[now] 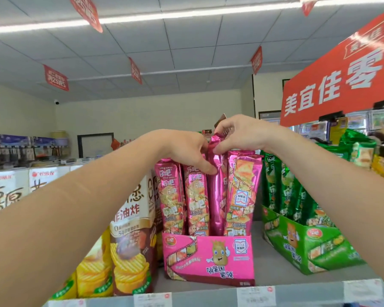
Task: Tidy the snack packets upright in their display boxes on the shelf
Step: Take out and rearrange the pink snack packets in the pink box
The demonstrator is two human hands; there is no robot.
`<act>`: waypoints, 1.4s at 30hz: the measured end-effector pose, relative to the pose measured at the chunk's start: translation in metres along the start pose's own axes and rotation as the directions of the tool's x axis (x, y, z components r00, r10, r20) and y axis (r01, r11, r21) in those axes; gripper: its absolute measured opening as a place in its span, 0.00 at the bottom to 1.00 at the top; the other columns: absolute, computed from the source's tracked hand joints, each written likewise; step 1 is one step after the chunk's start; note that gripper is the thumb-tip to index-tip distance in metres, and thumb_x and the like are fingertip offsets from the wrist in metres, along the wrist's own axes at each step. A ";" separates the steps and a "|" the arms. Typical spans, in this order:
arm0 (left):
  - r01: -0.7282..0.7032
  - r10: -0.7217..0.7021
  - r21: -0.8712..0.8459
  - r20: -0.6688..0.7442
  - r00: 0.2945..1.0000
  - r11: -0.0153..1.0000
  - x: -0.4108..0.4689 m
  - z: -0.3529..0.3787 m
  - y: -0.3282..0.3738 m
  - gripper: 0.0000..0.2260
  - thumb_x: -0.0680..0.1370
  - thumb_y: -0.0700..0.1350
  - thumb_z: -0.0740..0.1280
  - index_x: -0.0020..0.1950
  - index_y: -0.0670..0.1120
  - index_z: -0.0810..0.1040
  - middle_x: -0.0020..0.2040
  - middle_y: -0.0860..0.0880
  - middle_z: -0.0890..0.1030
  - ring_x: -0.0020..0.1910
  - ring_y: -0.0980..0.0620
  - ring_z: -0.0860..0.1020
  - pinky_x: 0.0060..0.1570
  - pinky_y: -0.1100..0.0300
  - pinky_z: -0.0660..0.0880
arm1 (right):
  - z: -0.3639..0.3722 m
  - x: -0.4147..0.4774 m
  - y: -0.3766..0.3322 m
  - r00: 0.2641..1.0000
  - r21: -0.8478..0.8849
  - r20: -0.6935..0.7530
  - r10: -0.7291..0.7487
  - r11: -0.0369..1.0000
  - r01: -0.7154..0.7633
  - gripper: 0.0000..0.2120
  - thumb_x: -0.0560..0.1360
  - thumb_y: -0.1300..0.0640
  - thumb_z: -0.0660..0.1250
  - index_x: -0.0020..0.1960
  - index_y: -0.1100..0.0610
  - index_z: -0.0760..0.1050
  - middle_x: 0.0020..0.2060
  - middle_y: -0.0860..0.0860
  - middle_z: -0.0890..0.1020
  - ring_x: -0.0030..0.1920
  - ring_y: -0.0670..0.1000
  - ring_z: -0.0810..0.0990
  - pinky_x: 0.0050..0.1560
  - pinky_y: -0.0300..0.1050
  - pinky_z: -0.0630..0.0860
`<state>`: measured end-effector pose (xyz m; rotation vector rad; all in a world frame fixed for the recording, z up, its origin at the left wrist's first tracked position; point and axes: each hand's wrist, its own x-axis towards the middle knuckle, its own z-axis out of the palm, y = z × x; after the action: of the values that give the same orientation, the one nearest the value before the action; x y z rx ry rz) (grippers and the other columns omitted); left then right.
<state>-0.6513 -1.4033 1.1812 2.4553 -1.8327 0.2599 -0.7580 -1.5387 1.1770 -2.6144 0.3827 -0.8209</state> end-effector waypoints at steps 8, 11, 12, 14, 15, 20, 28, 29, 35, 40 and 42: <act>0.010 -0.011 0.021 0.058 0.998 1.000 -0.012 -0.001 -0.003 0.15 0.68 0.56 0.77 0.49 0.51 0.81 0.45 0.57 0.79 0.44 0.61 0.75 0.44 0.61 0.69 | 0.000 0.006 -0.010 0.975 -0.219 0.189 0.114 0.973 -0.071 0.21 0.64 0.36 0.75 0.44 0.52 0.84 0.41 0.48 0.86 0.45 0.52 0.84 0.50 0.48 0.78; -0.068 0.071 -0.063 0.056 0.996 0.996 -0.019 -0.006 -0.002 0.14 0.67 0.52 0.79 0.50 0.53 0.82 0.44 0.57 0.80 0.40 0.64 0.76 0.38 0.68 0.68 | -0.006 0.007 -0.015 0.915 -0.276 0.351 0.198 0.956 -0.101 0.23 0.67 0.41 0.75 0.54 0.56 0.81 0.46 0.53 0.87 0.48 0.57 0.85 0.54 0.52 0.80; -0.100 0.106 -0.097 0.062 0.992 0.990 -0.021 -0.007 -0.001 0.15 0.66 0.51 0.79 0.51 0.54 0.82 0.47 0.55 0.81 0.42 0.62 0.77 0.40 0.68 0.69 | -0.006 0.007 -0.017 0.894 -0.282 0.391 0.219 0.953 -0.110 0.23 0.68 0.44 0.75 0.56 0.58 0.80 0.48 0.54 0.86 0.49 0.58 0.85 0.56 0.54 0.80; -0.147 0.158 -0.142 0.064 0.985 0.979 -0.026 -0.010 0.001 0.17 0.67 0.47 0.79 0.53 0.54 0.81 0.52 0.49 0.81 0.48 0.52 0.78 0.45 0.62 0.72 | -0.006 0.010 -0.019 0.878 -0.328 0.420 0.228 0.941 -0.088 0.21 0.70 0.48 0.75 0.58 0.57 0.79 0.51 0.55 0.85 0.51 0.58 0.85 0.58 0.56 0.79; -0.161 0.171 -0.148 0.060 0.983 0.976 -0.027 -0.010 0.003 0.17 0.67 0.46 0.79 0.54 0.53 0.81 0.53 0.47 0.81 0.49 0.49 0.79 0.48 0.58 0.74 | -0.004 0.011 -0.020 0.884 -0.366 0.415 0.216 0.929 -0.055 0.18 0.71 0.49 0.75 0.57 0.56 0.79 0.52 0.54 0.85 0.52 0.57 0.84 0.58 0.55 0.79; -0.142 0.145 -0.123 0.017 0.989 0.982 -0.030 -0.006 0.002 0.12 0.70 0.44 0.77 0.51 0.52 0.81 0.36 0.58 0.79 0.29 0.64 0.73 0.30 0.70 0.67 | 0.002 0.014 -0.026 0.947 -0.405 0.319 0.035 0.908 0.103 0.07 0.72 0.52 0.74 0.48 0.53 0.83 0.44 0.50 0.85 0.46 0.52 0.82 0.50 0.49 0.79; -0.113 0.109 -0.112 -0.041 0.993 0.987 -0.027 0.003 0.004 0.07 0.71 0.43 0.72 0.47 0.52 0.81 0.32 0.54 0.73 0.25 0.61 0.68 0.27 0.66 0.64 | -0.007 0.018 -0.018 0.953 -0.168 -0.275 -0.129 0.982 0.084 0.18 0.68 0.48 0.78 0.38 0.55 0.71 0.32 0.48 0.74 0.32 0.47 0.72 0.29 0.42 0.63; -0.106 0.100 -0.124 -0.058 0.993 0.987 -0.027 0.005 0.004 0.07 0.70 0.42 0.72 0.46 0.52 0.81 0.31 0.55 0.74 0.25 0.61 0.69 0.27 0.66 0.65 | -0.001 0.018 -0.016 0.946 -0.202 -0.289 -0.145 0.976 0.088 0.17 0.69 0.49 0.78 0.38 0.55 0.70 0.32 0.47 0.73 0.33 0.47 0.71 0.30 0.43 0.63; -0.067 0.029 -0.146 -0.249 0.968 0.987 -0.021 0.015 0.010 0.08 0.66 0.37 0.69 0.37 0.50 0.81 0.29 0.58 0.79 0.30 0.60 0.75 0.31 0.65 0.70 | 0.023 0.019 -0.014 0.993 -0.370 0.010 -0.119 0.922 0.114 0.06 0.70 0.62 0.70 0.38 0.55 0.74 0.35 0.49 0.77 0.37 0.52 0.75 0.33 0.43 0.68; -0.009 0.002 -0.026 -0.258 0.966 1.000 -0.022 0.012 0.012 0.04 0.70 0.46 0.69 0.43 0.52 0.83 0.38 0.50 0.82 0.38 0.51 0.79 0.33 0.60 0.72 | 0.010 0.014 -0.022 0.974 -0.365 0.224 -0.026 0.924 0.109 0.07 0.66 0.56 0.78 0.40 0.48 0.82 0.34 0.45 0.82 0.35 0.49 0.79 0.40 0.48 0.77; 0.036 -0.020 0.063 -0.233 0.972 0.997 -0.020 0.013 0.015 0.10 0.73 0.50 0.67 0.49 0.47 0.82 0.41 0.48 0.82 0.41 0.48 0.80 0.36 0.58 0.74 | 0.009 0.013 -0.024 0.963 -0.399 0.269 0.007 0.911 0.104 0.07 0.66 0.54 0.79 0.42 0.48 0.83 0.39 0.46 0.84 0.42 0.52 0.82 0.49 0.51 0.79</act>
<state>-0.6697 -1.3905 1.1637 2.3720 -1.7172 0.5896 -0.7387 -1.5192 1.1865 -3.0857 0.4550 -0.4238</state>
